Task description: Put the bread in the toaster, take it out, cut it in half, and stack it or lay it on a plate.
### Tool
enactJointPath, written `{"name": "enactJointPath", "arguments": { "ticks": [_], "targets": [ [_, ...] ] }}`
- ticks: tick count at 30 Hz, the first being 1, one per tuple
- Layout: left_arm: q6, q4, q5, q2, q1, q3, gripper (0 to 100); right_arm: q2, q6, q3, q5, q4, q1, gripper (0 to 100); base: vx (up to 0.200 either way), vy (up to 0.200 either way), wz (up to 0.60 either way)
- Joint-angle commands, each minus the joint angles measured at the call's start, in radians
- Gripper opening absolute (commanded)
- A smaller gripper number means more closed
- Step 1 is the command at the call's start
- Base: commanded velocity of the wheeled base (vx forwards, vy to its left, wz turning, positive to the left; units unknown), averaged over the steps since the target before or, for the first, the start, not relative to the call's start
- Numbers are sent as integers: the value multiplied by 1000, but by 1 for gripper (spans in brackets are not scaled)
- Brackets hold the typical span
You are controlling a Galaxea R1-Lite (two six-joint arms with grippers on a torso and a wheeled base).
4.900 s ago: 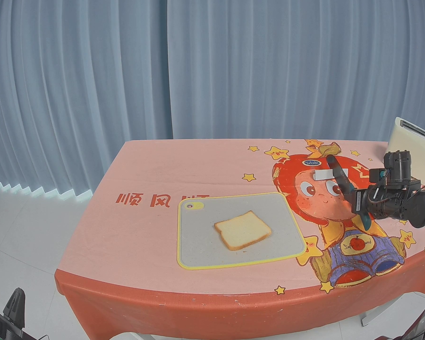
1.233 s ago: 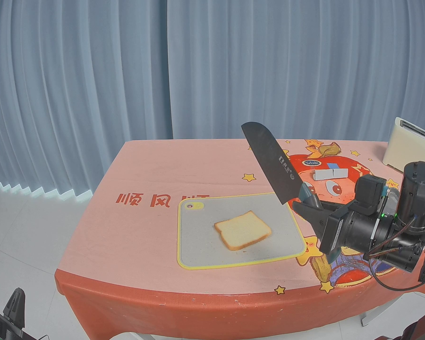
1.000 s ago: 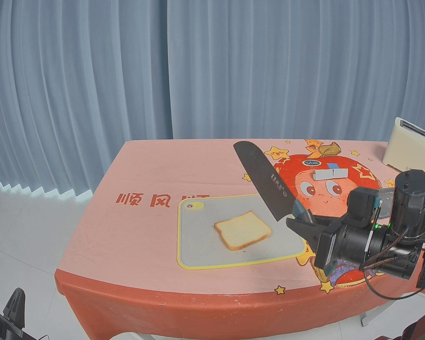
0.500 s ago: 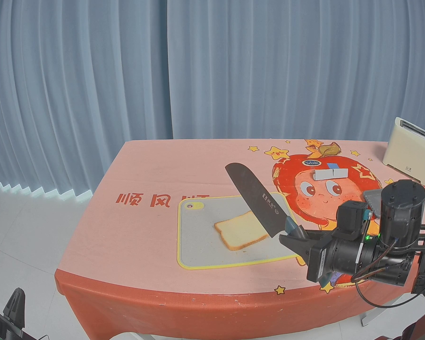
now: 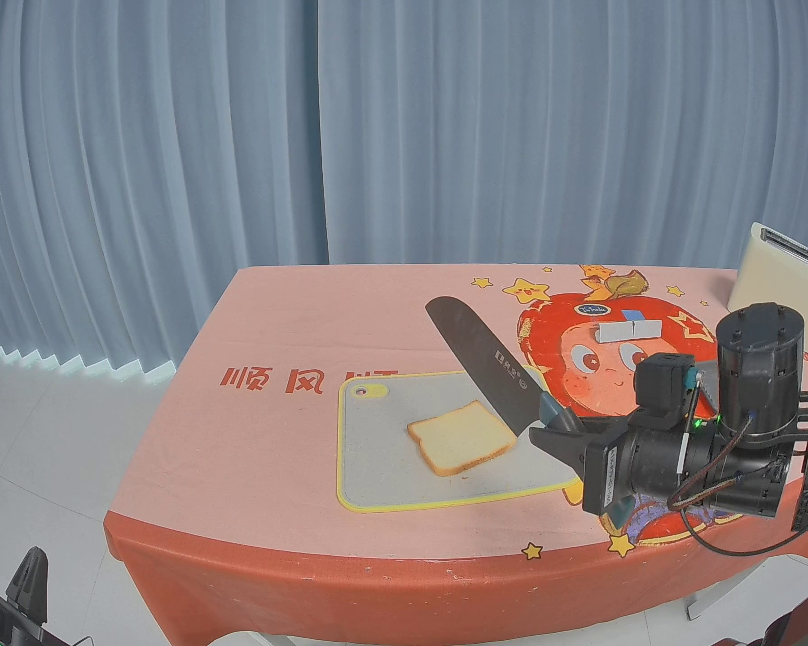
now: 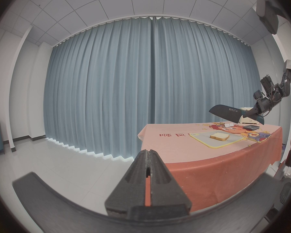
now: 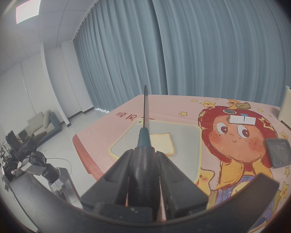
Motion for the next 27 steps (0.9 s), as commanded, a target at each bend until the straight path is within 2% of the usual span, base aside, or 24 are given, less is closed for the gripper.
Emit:
{"name": "enactJointPath", "arguments": {
  "ticks": [1,27],
  "targets": [
    [-1,0,0,-16,0,18,0,-9,-5,12,0,6,4,0,0,0,0],
    [1,-8,-4,-16,1,18,0,9,-4,59,-1,-11,10,0,0,0,0]
  ]
}}
